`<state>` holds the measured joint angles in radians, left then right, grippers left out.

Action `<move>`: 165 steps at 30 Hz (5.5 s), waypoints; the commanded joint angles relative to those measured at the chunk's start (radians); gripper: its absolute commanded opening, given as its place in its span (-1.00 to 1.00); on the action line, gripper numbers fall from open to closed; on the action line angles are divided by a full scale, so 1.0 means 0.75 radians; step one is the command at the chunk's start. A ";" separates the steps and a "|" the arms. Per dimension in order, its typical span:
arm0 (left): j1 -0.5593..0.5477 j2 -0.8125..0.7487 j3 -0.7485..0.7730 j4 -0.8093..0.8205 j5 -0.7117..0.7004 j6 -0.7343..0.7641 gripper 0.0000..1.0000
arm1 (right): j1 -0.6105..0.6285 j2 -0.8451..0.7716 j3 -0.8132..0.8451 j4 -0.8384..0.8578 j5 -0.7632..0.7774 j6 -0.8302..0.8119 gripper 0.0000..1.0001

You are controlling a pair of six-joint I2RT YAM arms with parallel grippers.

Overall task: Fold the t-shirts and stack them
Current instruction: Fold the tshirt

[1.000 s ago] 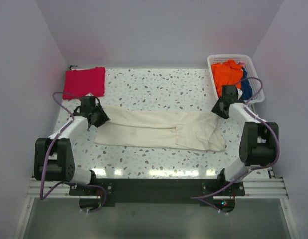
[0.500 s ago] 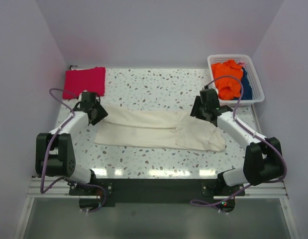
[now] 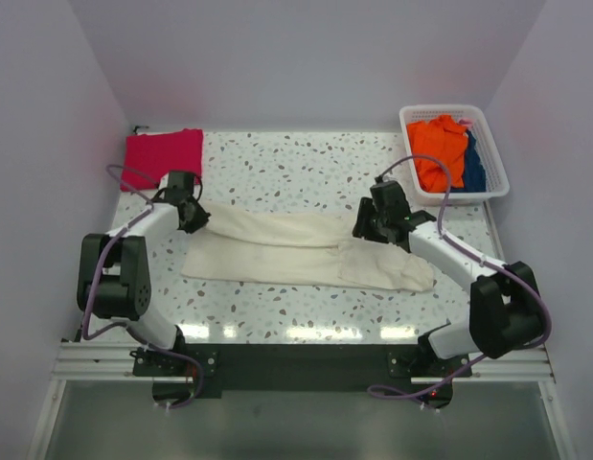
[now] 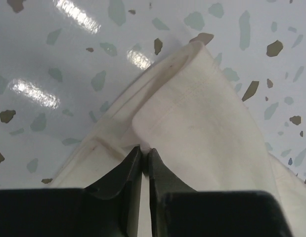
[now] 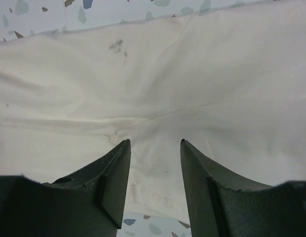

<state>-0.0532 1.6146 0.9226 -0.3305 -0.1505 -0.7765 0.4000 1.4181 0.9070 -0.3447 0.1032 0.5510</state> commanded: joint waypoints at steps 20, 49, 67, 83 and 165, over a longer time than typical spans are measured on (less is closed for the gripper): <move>-0.009 -0.263 -0.183 0.040 -0.118 -0.004 -1.00 | 0.041 0.036 -0.195 0.098 -0.131 0.008 -0.02; -0.225 0.007 0.097 -0.024 -0.108 0.160 -0.49 | -0.001 0.044 -0.001 -0.111 0.106 -0.033 0.11; -0.256 0.046 -0.038 -0.005 -0.157 0.060 -0.33 | -0.002 0.240 -0.017 -0.019 0.071 -0.017 0.12; -0.266 -0.169 -0.438 0.058 0.057 -0.049 -0.35 | 0.039 0.596 0.253 -0.021 0.001 -0.041 0.13; -1.156 -0.054 -0.367 0.203 0.454 0.021 -0.20 | -0.104 1.603 2.125 -0.305 0.098 -0.477 0.97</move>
<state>-0.9230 1.5425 0.7082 -0.1539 0.1951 -0.7956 0.3374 2.6488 2.4504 -0.6132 0.1883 0.2382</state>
